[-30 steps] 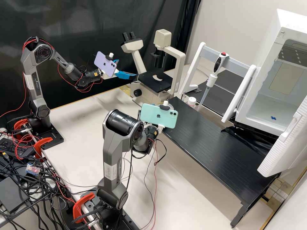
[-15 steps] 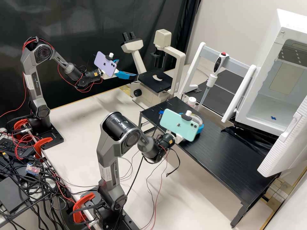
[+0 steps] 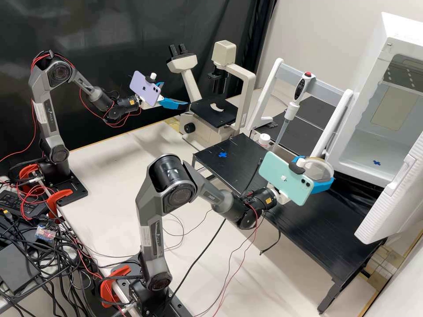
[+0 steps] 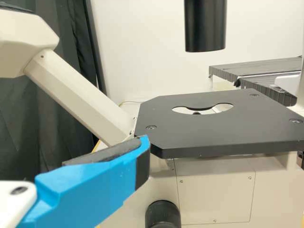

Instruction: Move the petri dish to the incubator

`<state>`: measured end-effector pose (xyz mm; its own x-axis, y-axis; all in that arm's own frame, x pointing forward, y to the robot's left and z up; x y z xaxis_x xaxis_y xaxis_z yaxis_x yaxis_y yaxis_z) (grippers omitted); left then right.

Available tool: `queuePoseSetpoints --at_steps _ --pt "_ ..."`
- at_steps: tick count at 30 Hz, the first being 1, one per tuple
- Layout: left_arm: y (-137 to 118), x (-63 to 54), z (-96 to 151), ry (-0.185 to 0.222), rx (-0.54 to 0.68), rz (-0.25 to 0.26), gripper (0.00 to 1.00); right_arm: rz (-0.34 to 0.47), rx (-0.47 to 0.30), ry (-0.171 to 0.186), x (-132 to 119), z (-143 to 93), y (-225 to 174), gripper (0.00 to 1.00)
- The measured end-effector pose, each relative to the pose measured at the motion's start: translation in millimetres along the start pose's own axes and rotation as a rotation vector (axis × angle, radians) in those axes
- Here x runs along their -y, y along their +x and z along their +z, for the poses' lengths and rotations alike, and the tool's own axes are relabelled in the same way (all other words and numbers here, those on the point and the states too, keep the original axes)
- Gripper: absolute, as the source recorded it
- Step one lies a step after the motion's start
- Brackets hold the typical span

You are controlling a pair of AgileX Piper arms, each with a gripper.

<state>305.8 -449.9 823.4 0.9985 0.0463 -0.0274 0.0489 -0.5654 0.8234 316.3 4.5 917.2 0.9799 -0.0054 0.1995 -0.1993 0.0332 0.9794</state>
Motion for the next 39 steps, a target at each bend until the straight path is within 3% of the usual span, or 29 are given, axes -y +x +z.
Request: queuePoseSetpoints --at_steps 11,26,39 --pt "0.0 0.0 0.0 0.0 0.0 0.0 1.0 0.06 0.129 -0.061 -22.7 19.4 60.9 0.0" --pt "0.0 0.0 0.0 0.0 0.0 0.0 1.0 0.042 0.209 -0.045 -38.6 36.0 132.3 0.0" --pt "0.0 0.0 0.0 0.0 0.0 0.0 1.0 0.019 0.237 -0.032 -29.9 37.8 180.9 0.0"
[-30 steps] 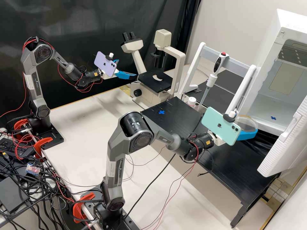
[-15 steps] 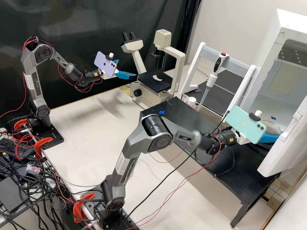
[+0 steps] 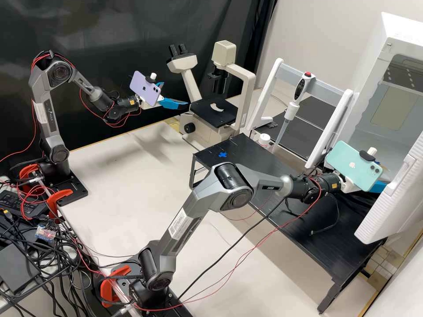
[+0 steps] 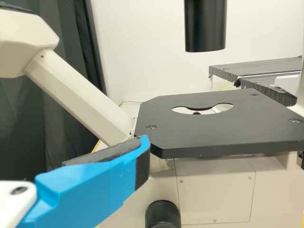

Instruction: Move the petri dish to the incubator

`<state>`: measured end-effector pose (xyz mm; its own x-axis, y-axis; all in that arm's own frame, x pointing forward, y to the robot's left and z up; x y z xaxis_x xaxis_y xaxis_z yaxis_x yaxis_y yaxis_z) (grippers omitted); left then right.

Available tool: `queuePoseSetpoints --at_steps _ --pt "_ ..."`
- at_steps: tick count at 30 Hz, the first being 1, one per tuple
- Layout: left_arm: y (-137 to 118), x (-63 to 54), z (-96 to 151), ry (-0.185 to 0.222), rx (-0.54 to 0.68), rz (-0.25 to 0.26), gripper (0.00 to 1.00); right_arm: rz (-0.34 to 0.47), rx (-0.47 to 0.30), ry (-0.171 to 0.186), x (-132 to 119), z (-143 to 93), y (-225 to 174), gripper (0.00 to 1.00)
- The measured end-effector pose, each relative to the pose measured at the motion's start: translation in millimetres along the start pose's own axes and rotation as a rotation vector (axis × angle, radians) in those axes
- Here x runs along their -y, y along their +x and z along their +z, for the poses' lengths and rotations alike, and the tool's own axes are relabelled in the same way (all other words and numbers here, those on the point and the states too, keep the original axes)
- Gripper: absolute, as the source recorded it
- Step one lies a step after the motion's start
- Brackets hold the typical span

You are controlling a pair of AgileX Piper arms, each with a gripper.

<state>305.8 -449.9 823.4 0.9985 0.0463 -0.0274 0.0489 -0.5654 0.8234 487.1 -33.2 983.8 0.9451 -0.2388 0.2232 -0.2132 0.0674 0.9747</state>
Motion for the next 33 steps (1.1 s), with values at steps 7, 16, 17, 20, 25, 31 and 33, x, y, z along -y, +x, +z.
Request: queuePoseSetpoints --at_steps 7,16,17,20,25,31,33 --pt "0.0 0.0 0.0 0.0 0.0 0.0 1.0 -0.016 -0.004 -0.031 3.4 -8.3 21.8 0.0" --pt "0.0 0.0 0.0 0.0 0.0 0.0 1.0 -0.044 -0.012 -0.036 8.2 -18.9 47.4 0.0" --pt "0.0 0.0 0.0 0.0 0.0 0.0 1.0 -0.046 -0.018 -0.034 8.7 -22.0 49.6 0.0" --pt "0.0 0.0 0.0 0.0 0.0 0.0 1.0 -0.058 -0.015 -0.029 13.2 -22.5 55.2 0.0" --pt "0.0 0.0 0.0 0.0 0.0 0.0 1.0 -0.079 -0.003 0.004 19.7 -22.8 59.7 0.0" --pt "0.0 0.0 0.0 0.0 0.0 0.0 1.0 -0.09 0.0 0.017 24.1 -23.9 61.1 0.0" --pt "0.0 0.0 0.0 0.0 0.0 0.0 1.0 -0.089 -0.001 0.019 23.5 -24.4 61.1 1.0"
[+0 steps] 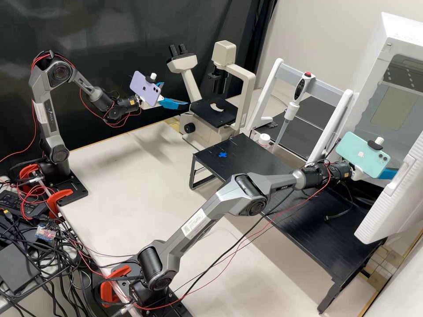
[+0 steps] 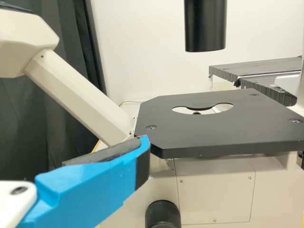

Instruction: Move the petri dish to the incubator

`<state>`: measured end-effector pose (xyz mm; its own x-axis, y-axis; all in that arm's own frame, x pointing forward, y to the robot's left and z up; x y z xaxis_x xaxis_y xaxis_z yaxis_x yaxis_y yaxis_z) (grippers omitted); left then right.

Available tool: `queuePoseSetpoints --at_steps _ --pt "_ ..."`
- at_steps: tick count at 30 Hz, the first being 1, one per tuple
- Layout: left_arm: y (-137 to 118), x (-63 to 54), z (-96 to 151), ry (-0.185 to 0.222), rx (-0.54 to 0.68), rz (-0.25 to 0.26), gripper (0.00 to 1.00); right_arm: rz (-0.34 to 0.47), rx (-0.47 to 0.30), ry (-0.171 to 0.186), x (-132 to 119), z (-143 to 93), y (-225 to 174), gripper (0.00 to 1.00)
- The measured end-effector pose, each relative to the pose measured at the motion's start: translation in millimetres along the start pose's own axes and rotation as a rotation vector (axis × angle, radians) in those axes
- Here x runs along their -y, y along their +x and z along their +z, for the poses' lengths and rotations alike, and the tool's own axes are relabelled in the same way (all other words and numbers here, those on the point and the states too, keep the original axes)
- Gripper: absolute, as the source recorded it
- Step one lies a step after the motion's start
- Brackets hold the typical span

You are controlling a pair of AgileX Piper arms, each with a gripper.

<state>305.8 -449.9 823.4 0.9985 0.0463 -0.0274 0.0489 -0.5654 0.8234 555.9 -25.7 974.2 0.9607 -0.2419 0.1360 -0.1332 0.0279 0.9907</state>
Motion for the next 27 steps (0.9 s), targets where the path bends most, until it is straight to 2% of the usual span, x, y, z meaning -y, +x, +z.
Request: queuePoseSetpoints --at_steps 4,10,20,27 --pt "0.0 0.0 0.0 0.0 0.0 0.0 1.0 0.0 0.0 -0.002 0.0 0.0 0.0 1.0" --pt "0.0 0.0 0.0 0.0 0.0 0.0 1.0 -0.002 -0.002 -0.023 0.1 -0.2 0.0 1.0" --pt "0.0 0.0 0.0 0.0 0.0 0.0 1.0 -0.01 0.004 -0.015 5.7 5.1 -1.7 1.0" --pt "0.0 0.0 0.0 0.0 0.0 0.0 1.0 0.001 0.0 -0.016 0.7 3.5 -22.4 1.0"
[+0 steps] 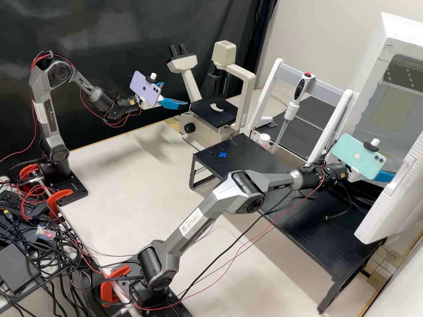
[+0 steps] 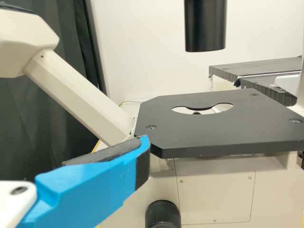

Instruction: Move the petri dish to the incubator

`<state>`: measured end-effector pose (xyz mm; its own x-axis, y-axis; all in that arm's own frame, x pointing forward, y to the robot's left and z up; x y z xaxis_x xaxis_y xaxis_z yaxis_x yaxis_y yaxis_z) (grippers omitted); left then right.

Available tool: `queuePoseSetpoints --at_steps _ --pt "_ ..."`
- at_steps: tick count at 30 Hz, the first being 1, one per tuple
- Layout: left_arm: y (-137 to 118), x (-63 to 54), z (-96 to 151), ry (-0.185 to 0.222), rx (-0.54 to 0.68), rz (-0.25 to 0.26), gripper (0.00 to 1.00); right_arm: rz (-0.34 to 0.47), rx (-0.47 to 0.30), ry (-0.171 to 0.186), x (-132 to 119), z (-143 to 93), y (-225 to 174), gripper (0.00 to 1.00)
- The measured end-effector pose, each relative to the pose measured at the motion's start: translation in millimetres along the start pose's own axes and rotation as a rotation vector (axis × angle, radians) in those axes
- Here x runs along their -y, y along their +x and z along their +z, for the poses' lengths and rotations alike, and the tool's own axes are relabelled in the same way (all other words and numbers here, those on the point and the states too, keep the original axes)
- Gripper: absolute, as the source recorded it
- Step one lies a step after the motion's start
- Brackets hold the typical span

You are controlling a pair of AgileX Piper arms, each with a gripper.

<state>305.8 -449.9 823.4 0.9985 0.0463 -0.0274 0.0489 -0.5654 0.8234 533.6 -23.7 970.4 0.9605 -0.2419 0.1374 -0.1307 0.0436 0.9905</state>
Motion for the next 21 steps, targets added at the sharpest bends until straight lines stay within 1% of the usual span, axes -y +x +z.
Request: queuePoseSetpoints --at_steps 4,6,8,11,14,18,21 --pt "0.0 0.0 0.0 0.0 0.0 0.0 1.0 0.018 -0.002 0.01 -8.5 3.5 -18.4 1.0" --pt "0.0 0.0 0.0 0.0 0.0 0.0 1.0 0.028 0.001 0.022 -13.3 5.4 -26.8 1.0" --pt "0.0 0.0 0.0 0.0 0.0 0.0 1.0 0.026 0.009 0.02 -15.4 9.2 -37.2 1.0" --pt "0.0 0.0 0.0 0.0 0.0 0.0 1.0 0.042 0.01 0.036 -21.7 11.6 -52.1 1.0" --pt "0.0 0.0 0.0 0.0 0.0 0.0 1.0 0.057 -0.003 0.021 -25.4 13.7 -66.3 1.0" --pt "0.0 0.0 0.0 0.0 0.0 0.0 1.0 0.075 -0.017 0.036 -29.3 16.6 -85.4 1.0" --pt "0.0 0.0 0.0 0.0 0.0 0.0 1.0 0.096 -0.051 0.04 -30.9 17.7 -105.4 1.0"
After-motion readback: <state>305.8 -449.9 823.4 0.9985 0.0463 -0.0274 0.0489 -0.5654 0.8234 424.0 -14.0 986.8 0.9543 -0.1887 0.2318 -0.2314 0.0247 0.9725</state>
